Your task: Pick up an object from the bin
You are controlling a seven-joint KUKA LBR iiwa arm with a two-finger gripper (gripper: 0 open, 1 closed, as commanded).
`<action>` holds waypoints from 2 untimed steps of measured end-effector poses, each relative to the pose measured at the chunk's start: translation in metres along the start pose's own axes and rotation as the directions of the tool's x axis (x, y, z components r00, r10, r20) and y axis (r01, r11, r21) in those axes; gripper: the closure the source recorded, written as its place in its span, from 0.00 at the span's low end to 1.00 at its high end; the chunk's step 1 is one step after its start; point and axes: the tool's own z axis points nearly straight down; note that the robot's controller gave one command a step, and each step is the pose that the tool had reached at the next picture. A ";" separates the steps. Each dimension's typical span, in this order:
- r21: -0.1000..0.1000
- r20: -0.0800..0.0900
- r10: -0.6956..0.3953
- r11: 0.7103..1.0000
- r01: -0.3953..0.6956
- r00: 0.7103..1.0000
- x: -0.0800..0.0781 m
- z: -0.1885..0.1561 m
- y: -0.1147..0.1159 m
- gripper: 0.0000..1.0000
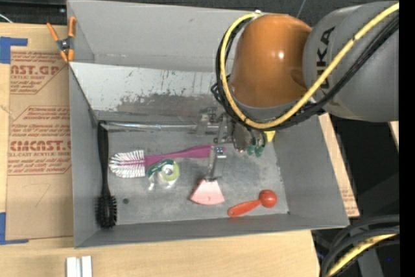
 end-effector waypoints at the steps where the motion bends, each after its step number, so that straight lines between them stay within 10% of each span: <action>1: 0.000 0.007 0.002 1.000 -0.002 1.000 -0.002 -0.003 -0.001 0.00; 2: -0.001 0.011 -0.022 1.000 0.022 1.000 -0.041 0.142 -0.010 0.00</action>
Offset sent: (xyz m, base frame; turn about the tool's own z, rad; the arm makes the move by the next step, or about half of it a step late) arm 0.0407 -0.0123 -0.1520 -0.0222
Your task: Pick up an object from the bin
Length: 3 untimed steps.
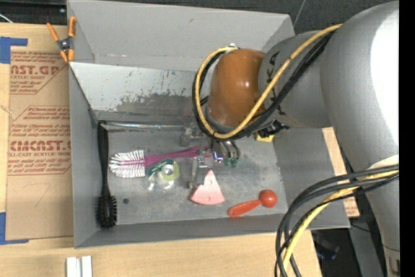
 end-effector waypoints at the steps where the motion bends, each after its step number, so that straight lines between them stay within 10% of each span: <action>1: -0.002 0.006 -0.001 1.000 0.001 1.000 -0.003 0.033 -0.002 0.00; 2: -0.001 -0.003 0.068 0.998 -0.068 0.998 0.036 0.010 0.031 0.00; 3: -0.002 0.009 0.052 0.999 -0.052 0.999 0.040 0.010 0.035 0.00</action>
Offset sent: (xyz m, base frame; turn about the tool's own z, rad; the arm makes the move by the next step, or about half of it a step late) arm -0.0367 0.0285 -0.0101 0.0693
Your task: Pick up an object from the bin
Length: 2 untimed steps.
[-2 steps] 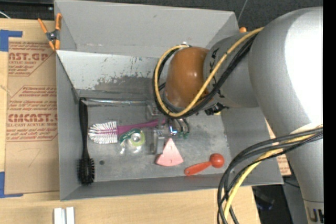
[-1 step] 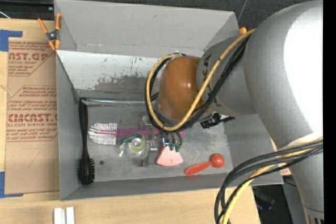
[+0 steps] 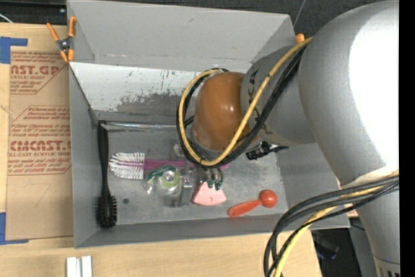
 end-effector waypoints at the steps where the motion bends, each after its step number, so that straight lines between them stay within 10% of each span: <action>1: 0.001 -0.009 0.029 1.000 -0.029 1.000 -0.003 0.000 0.079 1.00; 2: 0.000 -0.009 0.030 1.000 -0.030 1.000 -0.003 0.000 0.079 1.00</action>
Offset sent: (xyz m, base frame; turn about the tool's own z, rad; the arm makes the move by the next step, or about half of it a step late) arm 0.0000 0.0000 0.0000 0.0000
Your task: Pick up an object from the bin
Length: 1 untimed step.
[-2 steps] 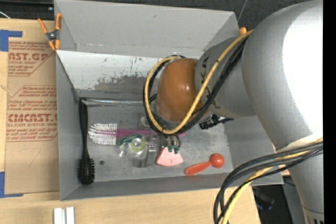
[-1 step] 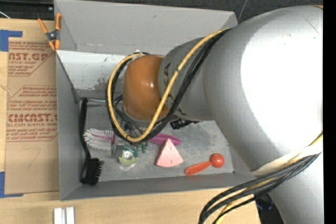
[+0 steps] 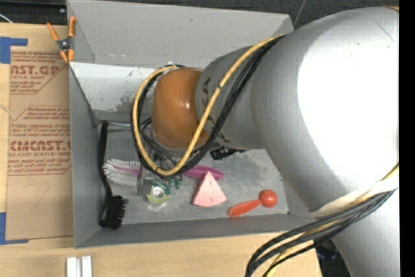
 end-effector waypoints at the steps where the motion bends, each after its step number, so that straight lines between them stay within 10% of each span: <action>1: 0.004 -0.011 0.000 1.000 0.000 1.000 0.003 -0.013 -0.001 1.00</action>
Offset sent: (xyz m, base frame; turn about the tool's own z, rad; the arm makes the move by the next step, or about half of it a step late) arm -0.0019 -0.0010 0.0116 0.0003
